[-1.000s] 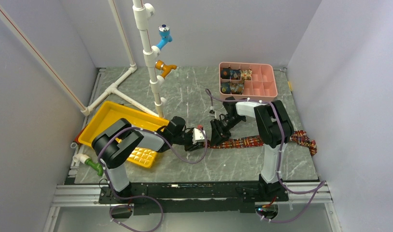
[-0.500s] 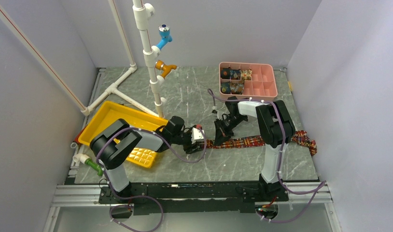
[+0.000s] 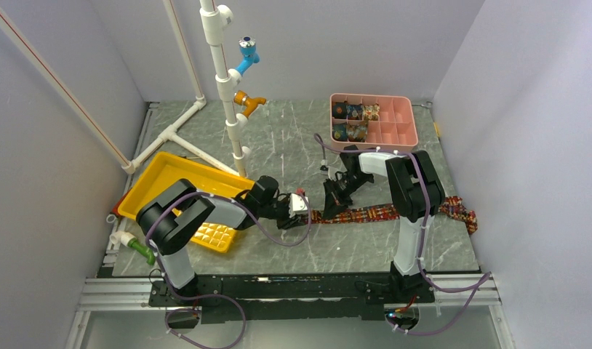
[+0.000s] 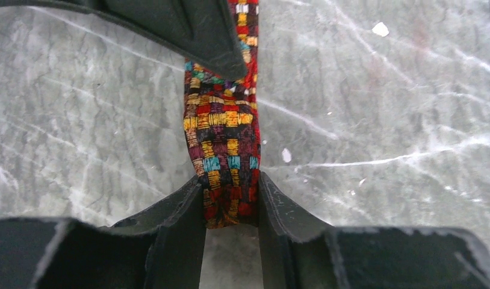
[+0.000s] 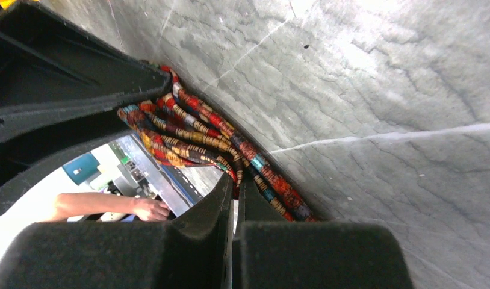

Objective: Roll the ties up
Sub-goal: Roll the tie at the center of the board.

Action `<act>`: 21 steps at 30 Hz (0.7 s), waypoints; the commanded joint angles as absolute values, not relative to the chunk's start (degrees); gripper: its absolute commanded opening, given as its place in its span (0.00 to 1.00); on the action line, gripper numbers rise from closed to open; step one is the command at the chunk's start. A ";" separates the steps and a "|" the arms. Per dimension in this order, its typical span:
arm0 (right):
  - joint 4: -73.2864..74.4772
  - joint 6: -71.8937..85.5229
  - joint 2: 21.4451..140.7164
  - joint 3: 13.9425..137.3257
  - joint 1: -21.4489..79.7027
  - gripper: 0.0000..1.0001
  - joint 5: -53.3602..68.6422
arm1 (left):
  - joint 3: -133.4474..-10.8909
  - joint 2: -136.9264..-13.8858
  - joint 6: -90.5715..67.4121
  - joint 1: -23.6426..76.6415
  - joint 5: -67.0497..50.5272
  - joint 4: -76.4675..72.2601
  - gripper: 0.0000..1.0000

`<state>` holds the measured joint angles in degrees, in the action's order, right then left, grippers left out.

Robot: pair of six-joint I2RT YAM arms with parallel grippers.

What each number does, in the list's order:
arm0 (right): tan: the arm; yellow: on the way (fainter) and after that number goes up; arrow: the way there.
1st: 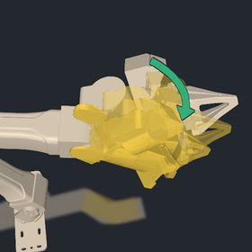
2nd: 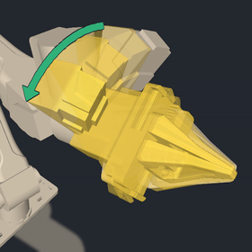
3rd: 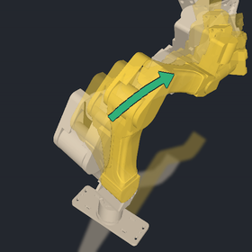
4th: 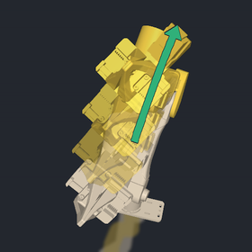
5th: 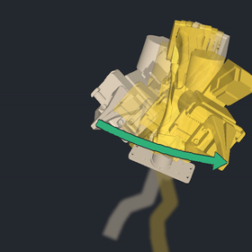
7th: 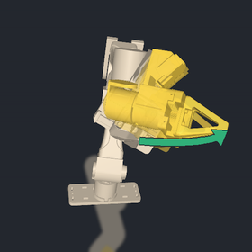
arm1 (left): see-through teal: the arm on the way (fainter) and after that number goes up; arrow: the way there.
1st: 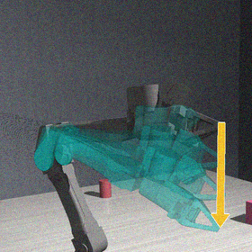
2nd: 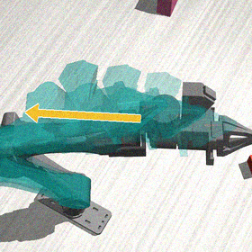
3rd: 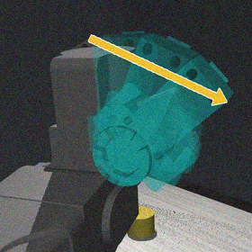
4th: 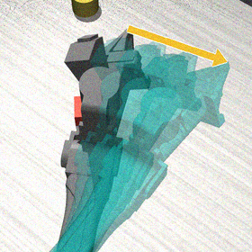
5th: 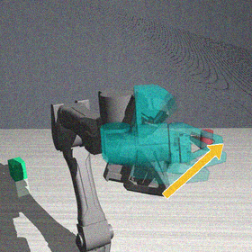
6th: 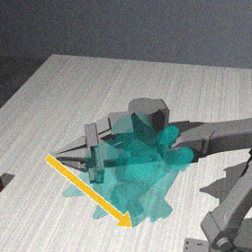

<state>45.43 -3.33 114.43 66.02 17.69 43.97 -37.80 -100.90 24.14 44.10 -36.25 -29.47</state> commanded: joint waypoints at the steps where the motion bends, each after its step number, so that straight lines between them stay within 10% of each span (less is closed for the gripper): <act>1: 41.83 -5.36 118.04 64.75 17.58 0.00 33.27 | -40.68 -97.84 19.02 46.94 -38.15 -30.91 0.38; 21: 41.64 -5.66 117.15 64.72 17.58 0.00 38.85 | -44.12 -111.60 19.80 48.99 -31.91 -34.12 0.42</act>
<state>45.43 -2.98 114.93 66.02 17.43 45.34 -45.23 -109.71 18.37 48.47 -33.93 -36.62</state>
